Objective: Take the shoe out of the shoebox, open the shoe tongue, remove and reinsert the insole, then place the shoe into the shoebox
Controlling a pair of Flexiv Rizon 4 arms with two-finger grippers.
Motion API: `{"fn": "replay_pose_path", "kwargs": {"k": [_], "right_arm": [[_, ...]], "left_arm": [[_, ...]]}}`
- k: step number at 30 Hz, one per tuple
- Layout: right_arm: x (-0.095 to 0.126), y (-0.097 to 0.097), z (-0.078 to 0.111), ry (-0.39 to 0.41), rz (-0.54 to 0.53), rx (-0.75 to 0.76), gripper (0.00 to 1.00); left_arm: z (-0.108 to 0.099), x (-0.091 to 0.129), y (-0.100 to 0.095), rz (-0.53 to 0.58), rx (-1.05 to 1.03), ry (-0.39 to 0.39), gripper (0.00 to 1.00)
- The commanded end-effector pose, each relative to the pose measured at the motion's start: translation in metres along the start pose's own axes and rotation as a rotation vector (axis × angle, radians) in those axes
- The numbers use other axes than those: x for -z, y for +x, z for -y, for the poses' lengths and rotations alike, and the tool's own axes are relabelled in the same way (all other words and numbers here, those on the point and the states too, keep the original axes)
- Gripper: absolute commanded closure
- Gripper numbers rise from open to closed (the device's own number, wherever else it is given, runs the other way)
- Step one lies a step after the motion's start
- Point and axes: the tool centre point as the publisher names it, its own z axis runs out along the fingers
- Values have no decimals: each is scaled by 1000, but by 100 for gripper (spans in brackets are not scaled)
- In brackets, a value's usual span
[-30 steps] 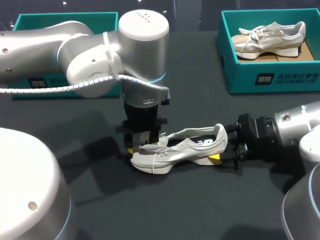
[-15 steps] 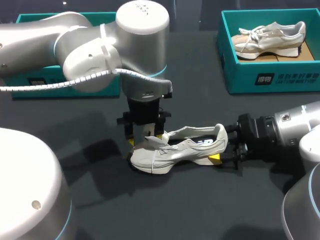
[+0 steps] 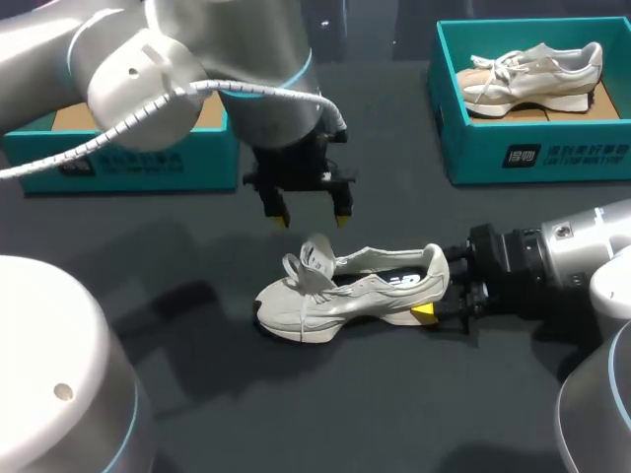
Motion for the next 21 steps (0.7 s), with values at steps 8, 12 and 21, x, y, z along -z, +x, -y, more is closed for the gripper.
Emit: {"fn": "replay_pose_path", "kwargs": {"k": [8, 12, 21], "right_arm": [[-1, 0, 0, 3, -1, -1, 100], [-1, 0, 0, 3, -1, -1, 100], [-1, 0, 0, 3, -1, -1, 100]], "left_arm": [[23, 13, 31, -123, -548, -181, 100], [23, 13, 31, -123, -548, -181, 100], [4, 3, 42, -193, -800, -80, 100]]}}
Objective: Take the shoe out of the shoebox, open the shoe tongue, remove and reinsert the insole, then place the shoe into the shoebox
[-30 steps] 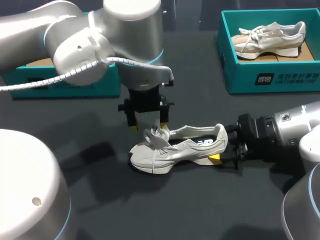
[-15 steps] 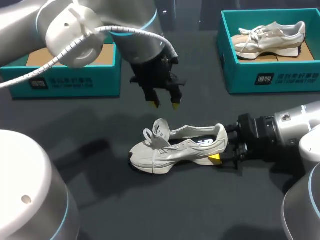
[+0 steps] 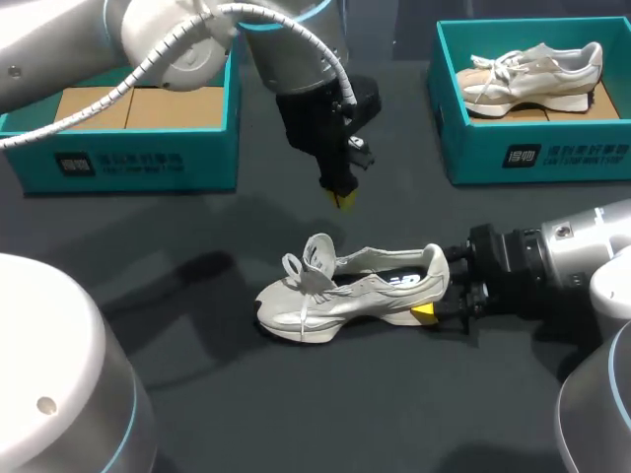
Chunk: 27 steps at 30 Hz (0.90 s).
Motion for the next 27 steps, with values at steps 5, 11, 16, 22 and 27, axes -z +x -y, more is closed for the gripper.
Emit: {"fn": "replay_pose_path", "kwargs": {"k": [5, 11, 16, 22, 27], "right_arm": [[-1, 0, 0, 3, 0, -1, 100], [-1, 0, 0, 3, 0, -1, 100], [-1, 0, 0, 3, 0, -1, 100], [-1, 0, 0, 3, 0, -1, 100], [-1, 0, 0, 3, 0, -1, 100]], "left_arm": [[-10, -21, 16, -67, -463, 87, 100], [-10, -21, 16, -67, -463, 87, 100], [0, -52, 23, -29, -582, 59, 100], [6, -66, 24, -35, -653, 43, 100], [6, -66, 24, -35, -653, 43, 100]]}}
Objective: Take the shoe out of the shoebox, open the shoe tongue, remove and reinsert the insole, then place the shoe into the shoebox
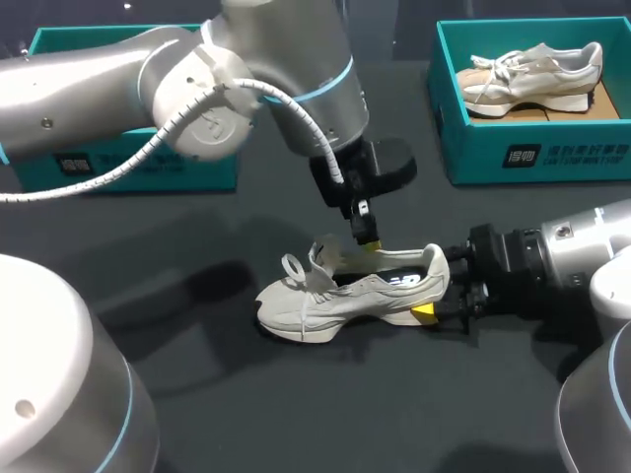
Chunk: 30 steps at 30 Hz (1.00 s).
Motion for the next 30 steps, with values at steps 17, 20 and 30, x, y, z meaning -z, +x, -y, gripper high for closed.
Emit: {"fn": "replay_pose_path", "kwargs": {"k": [17, 20, 30], "right_arm": [[-1, 0, 0, 3, 0, -1, 100], [-1, 0, 0, 3, 0, -1, 100], [-1, 0, 0, 3, 0, -1, 100]], "left_arm": [[8, -46, -10, -18, -21, -46, 100], [7, -56, -10, -11, -31, -56, 100], [2, -77, -15, -34, -46, -101, 100]]}}
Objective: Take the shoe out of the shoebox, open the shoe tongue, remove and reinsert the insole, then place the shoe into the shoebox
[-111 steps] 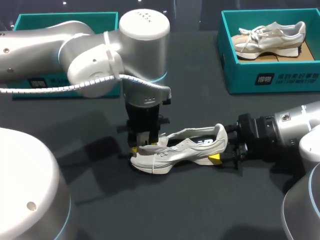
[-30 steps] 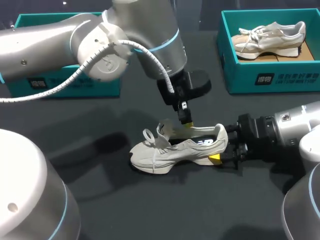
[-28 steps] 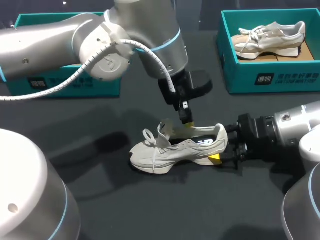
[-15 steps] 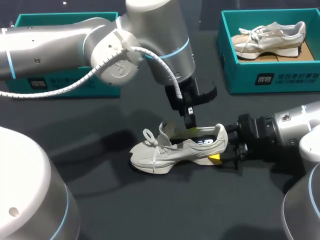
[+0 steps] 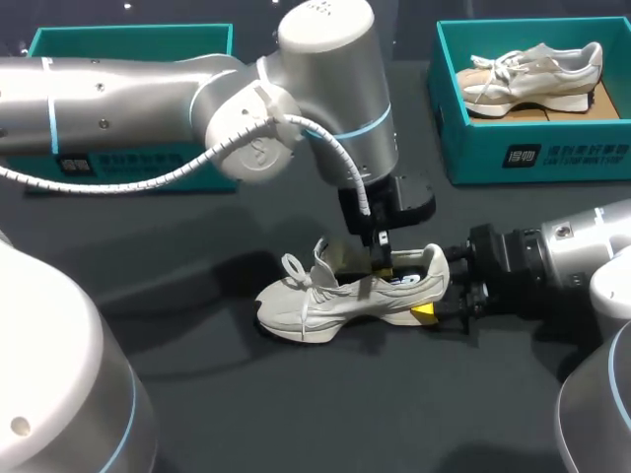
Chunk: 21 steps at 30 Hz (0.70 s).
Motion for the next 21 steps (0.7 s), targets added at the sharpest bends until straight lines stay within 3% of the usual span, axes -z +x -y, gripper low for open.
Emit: {"fn": "replay_pose_path", "kwargs": {"k": [1, 15, 18, 21], "right_arm": [[-1, 0, 0, 3, 0, -1, 100], [-1, 0, 0, 3, 0, -1, 100], [-1, 0, 0, 3, 0, -1, 100], [-1, 0, 0, 3, 0, -1, 100]], "left_arm": [[2, -10, -5, -15, -8, -17, 100], [-13, -19, 8, -53, -100, -46, 100], [-14, -25, 10, -51, -114, -57, 82], [-16, -29, 11, -53, -133, -72, 71]]}}
